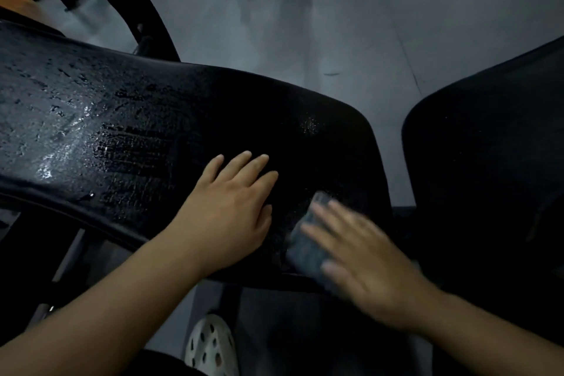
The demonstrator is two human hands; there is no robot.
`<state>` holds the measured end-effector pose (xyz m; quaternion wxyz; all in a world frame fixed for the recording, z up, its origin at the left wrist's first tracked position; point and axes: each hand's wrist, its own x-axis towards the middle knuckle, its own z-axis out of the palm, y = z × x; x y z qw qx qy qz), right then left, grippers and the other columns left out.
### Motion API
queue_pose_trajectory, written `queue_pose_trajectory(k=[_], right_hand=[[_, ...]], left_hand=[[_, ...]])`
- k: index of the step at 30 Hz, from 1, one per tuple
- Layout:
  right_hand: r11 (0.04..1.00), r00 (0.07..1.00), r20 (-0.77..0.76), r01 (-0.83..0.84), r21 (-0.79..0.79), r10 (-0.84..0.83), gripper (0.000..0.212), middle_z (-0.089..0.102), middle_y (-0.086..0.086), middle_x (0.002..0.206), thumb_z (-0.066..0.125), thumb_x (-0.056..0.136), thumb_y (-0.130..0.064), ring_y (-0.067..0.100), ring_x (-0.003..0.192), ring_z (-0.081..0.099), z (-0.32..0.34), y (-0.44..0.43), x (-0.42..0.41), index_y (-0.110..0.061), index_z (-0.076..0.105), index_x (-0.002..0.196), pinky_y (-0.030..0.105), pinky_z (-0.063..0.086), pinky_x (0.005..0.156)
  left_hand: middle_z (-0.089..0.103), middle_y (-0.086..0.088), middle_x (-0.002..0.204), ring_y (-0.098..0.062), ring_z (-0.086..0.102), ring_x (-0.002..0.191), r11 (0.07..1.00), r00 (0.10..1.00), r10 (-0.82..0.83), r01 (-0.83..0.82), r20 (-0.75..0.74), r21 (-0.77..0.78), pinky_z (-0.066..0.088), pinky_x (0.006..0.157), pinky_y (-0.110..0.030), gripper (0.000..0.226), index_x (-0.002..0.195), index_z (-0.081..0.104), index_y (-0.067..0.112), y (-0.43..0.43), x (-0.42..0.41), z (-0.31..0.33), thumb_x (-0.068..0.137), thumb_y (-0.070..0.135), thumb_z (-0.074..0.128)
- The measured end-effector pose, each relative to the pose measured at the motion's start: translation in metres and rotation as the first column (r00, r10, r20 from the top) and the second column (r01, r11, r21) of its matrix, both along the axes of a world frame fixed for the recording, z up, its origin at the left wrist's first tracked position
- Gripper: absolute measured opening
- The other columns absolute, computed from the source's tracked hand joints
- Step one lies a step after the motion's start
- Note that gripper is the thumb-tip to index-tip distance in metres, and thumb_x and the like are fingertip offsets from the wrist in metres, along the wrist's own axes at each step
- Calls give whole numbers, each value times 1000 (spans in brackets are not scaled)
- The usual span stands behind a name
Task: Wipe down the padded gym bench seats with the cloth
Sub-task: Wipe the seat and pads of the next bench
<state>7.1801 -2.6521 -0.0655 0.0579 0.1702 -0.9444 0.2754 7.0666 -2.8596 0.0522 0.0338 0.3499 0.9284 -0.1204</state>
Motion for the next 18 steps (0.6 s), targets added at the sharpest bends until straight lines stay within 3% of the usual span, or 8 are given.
queue_pose_trajectory(k=[2, 4, 7, 9, 12, 15, 18], right_hand=[[970, 966, 118, 238, -44, -232, 61, 1, -11, 166, 9, 99, -60, 2, 151, -11, 4, 8, -35, -40, 12, 157, 36, 8, 121], [934, 918, 187, 358, -17, -348, 72, -7, -11, 167, 0, 90, -61, 7, 151, -16, 13, -13, -51, -39, 5, 158, 37, 1, 124], [974, 966, 160, 217, -68, -203, 67, -13, -15, 165, 6, 94, -54, 5, 150, -21, 21, -38, -19, -35, -2, 158, 31, -10, 122], [985, 978, 180, 128, -116, -106, 60, -10, -19, 164, 13, 99, -53, 0, 149, -18, 14, -20, 2, -38, 1, 155, 26, -9, 122], [964, 953, 183, 257, -64, -242, 65, -2, -18, 165, 11, 95, -59, -1, 150, -11, -3, 18, -30, -38, 10, 157, 32, 3, 124], [881, 855, 241, 473, 1, -459, 74, 0, -9, 168, 5, 91, -59, 10, 153, -7, 2, 13, -81, -33, 10, 159, 38, 3, 124], [904, 889, 192, 426, -19, -415, 73, -4, -10, 168, -2, 89, -59, 11, 153, -13, 9, -12, -68, -37, 5, 159, 36, -2, 124]], left_hand=[[28, 0, 162, -22, 18, 152, 999, 999, 26, -27, 39, 20, 14, 123, -51, 76, 150, 39, 25, 10, 3, -1, 85, 54, 14], [26, -1, 163, -21, 16, 152, 999, 998, 2, -4, 60, 44, 11, 123, -46, 79, 152, 36, 24, 24, 4, -6, 84, 54, 11], [15, 2, 166, -18, 6, 153, 1000, 994, -25, 23, 110, 20, 3, 124, -44, 83, 156, 24, 23, 38, 6, -13, 80, 53, 10], [8, 5, 167, -15, -1, 153, 998, 986, -60, 59, 157, 7, -1, 124, -43, 87, 158, 16, 26, 43, 8, -15, 77, 58, 13], [11, 6, 166, -14, 1, 153, 992, 980, -121, 124, 159, -8, 0, 125, -42, 92, 157, 18, 27, 45, 4, -15, 72, 63, 9], [20, 5, 165, -15, 9, 153, 992, 982, -122, 122, 142, 10, 4, 124, -39, 92, 155, 28, 25, 46, -5, -15, 74, 65, 13], [17, 5, 165, -15, 8, 153, 998, 992, -59, 60, 108, -1, 5, 124, -39, 95, 153, 30, 27, 47, -15, -12, 70, 65, 8]])
